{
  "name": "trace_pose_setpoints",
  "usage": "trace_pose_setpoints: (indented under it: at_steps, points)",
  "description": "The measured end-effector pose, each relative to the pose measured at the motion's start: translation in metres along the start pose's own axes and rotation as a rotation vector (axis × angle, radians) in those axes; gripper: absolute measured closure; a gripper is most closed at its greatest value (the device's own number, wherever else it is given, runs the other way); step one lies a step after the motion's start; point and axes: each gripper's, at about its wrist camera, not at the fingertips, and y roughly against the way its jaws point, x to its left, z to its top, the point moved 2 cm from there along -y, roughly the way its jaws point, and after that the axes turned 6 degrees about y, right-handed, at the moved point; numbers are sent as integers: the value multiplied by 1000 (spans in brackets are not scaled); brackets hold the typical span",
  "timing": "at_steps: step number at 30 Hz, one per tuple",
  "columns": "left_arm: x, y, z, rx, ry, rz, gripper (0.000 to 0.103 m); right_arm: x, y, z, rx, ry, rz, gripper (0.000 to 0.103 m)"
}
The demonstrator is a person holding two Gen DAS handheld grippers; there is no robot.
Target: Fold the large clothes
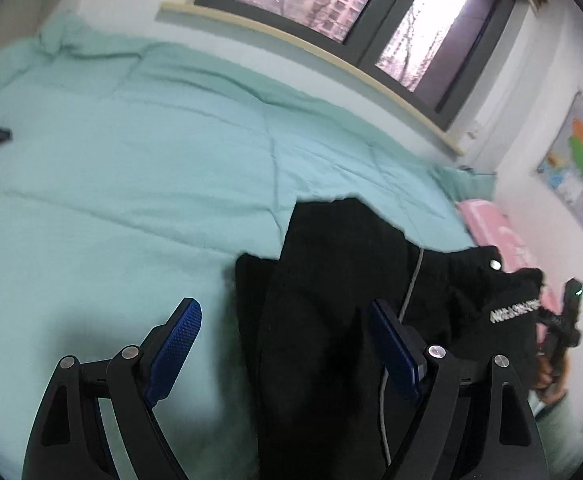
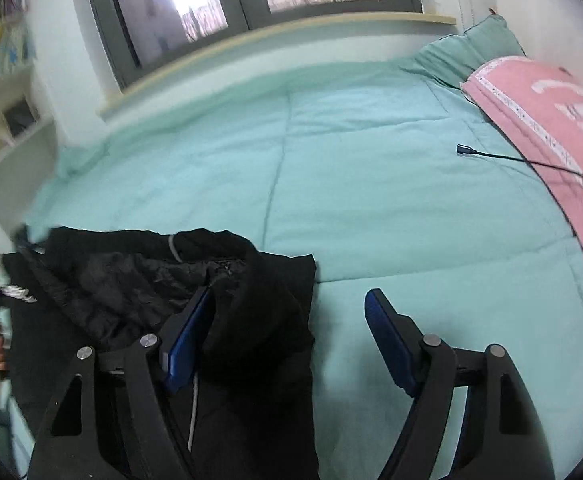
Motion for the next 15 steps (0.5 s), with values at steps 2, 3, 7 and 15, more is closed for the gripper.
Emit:
trace_pose_setpoints:
  at_steps: [2, 3, 7, 15]
  points:
    - [2, -4, -4, 46, 17, -80, 17, -3, 8, -6, 1, 32, 94, 22]
    - [1, -4, -6, 68, 27, -126, 17, -3, 9, -7, 8, 45, 143, 22]
    - [0, -18, -5, 129, 37, -168, 17, 5, 6, -6, 25, 122, 276, 21]
    - [-10, -44, 11, 203, -12, -167, 17, 20, -6, -20, 91, 307, 225, 12]
